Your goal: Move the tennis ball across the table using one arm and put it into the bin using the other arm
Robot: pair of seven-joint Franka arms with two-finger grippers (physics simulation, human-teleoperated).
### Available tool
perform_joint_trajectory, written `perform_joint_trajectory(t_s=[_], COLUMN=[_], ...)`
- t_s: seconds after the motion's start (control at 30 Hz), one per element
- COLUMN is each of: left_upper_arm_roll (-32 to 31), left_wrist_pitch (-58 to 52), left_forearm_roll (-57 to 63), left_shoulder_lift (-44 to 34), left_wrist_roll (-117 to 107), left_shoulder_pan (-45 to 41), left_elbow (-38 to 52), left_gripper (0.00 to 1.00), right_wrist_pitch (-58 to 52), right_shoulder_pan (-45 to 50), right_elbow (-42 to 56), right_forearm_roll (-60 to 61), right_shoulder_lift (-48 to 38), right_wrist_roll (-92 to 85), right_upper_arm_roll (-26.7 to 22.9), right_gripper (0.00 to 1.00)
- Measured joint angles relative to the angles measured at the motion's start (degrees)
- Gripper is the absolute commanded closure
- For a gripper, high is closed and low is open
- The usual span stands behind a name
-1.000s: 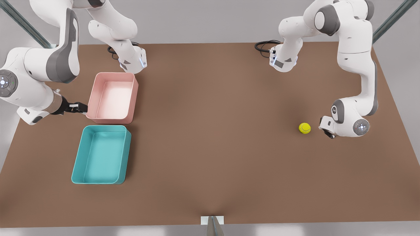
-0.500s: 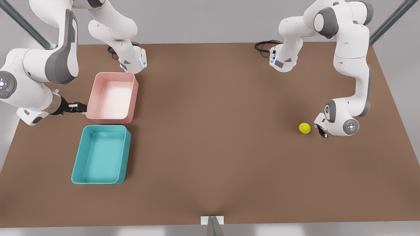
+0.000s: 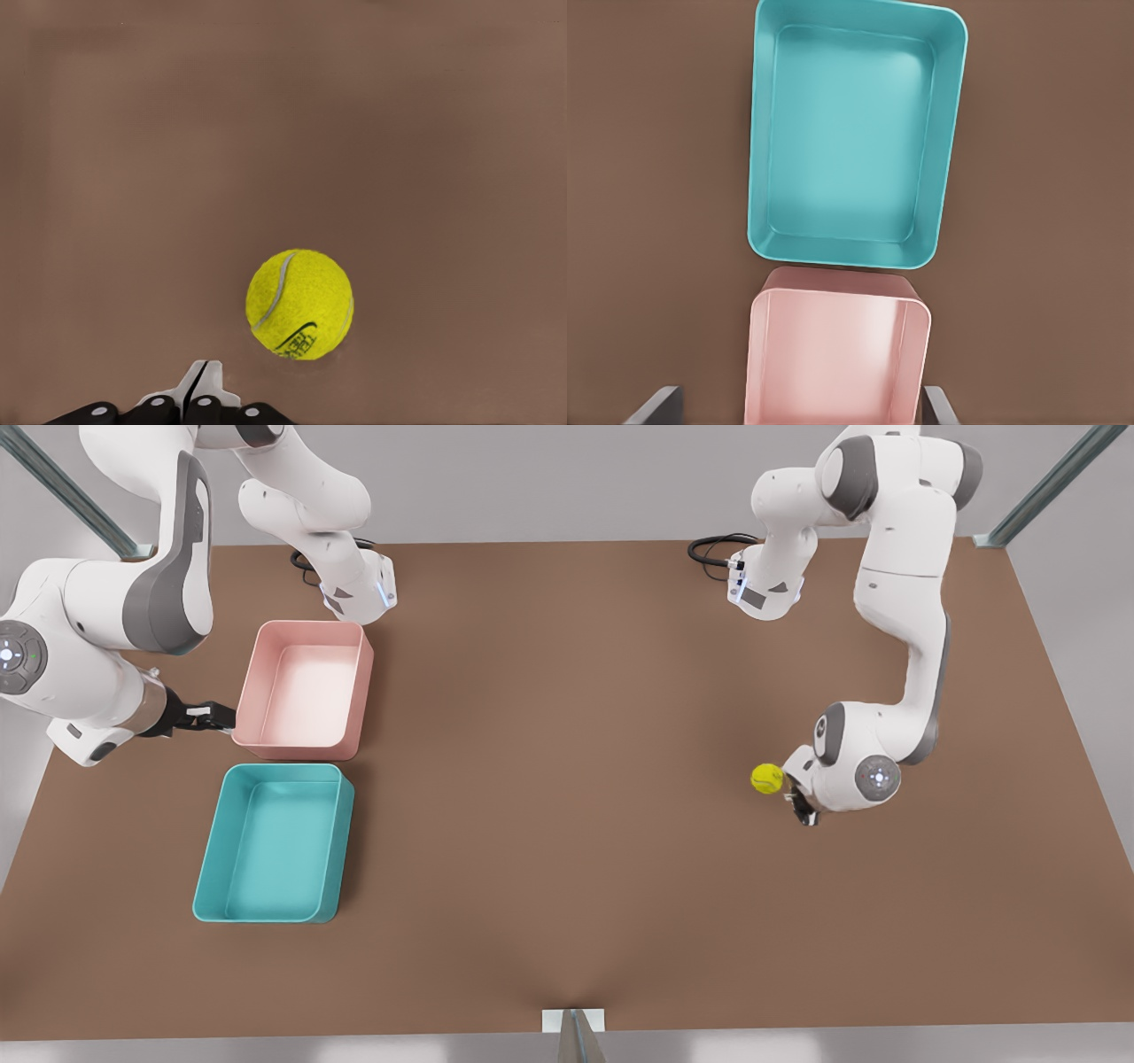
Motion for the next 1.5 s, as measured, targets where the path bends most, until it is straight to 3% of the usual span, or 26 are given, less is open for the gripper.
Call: perform_joint_trajectory(t_s=[0.17,0.2,0.23,0.3,0.4,0.67,0.77,0.9,1.03,1.27,1.5], left_upper_arm_roll=[-0.8,-0.3,0.1,-0.2,-1.9,-1.5,-1.9,-2.0,-2.0,-2.0,-1.9], left_wrist_pitch=[-3.4,-6.5,-11.2,-22.3,-34.9,-47.8,-49.3,-50.1,-50.5,-50.7,-50.8], left_forearm_roll=[-8.3,-7.4,-5.2,-2.4,0.1,4.0,3.5,3.2,3.1,3.1,3.1], left_shoulder_lift=[-2.6,-5.4,-8.3,-11.2,-13.1,-11.8,-10.4,-10.0,-9.4,-9.0,-8.4], left_wrist_roll=[-12.1,-15.9,-19.8,-28.6,-40.5,-61.0,-66.5,-72.6,-77.4,-83.7,-88.0], left_shoulder_pan=[0.1,-0.1,-0.6,-1.6,-3.2,-3.5,-4.1,-3.9,-3.8,-3.8,-3.6], left_elbow=[3.0,6.6,12.2,27.0,34.9,35.9,35.8,35.7,35.7,35.7,35.6], left_gripper=[0.79,0.03,0.00,0.00,0.00,0.00,0.00,0.00,0.00,0.00,0.00], right_wrist_pitch=[0.0,0.0,0.0,0.0,0.0,0.0,1.2,10.5,22.5,40.4,51.0], right_shoulder_pan=[0.0,0.0,0.0,0.0,0.0,0.1,2.8,22.8,32.2,40.3,43.6], right_elbow=[0.0,0.0,0.0,0.0,-0.1,-0.1,1.1,3.8,6.5,16.1,19.0], right_forearm_roll=[0.0,0.0,0.0,0.1,0.1,0.2,2.1,6.3,7.7,8.2,8.2], right_shoulder_lift=[0.0,0.0,0.0,0.0,0.0,0.1,5.0,17.7,26.3,40.1,46.2], right_wrist_roll=[-0.1,-0.1,-0.2,-0.2,-0.2,-0.3,0.1,5.4,13.8,30.7,46.2], right_upper_arm_roll=[0.0,0.0,0.0,0.0,0.0,0.0,0.2,0.2,-1.3,-2.1,-2.2], right_gripper=[0.00,0.00,0.00,0.00,0.00,0.00,0.00,0.00,0.00,0.00,0.00])
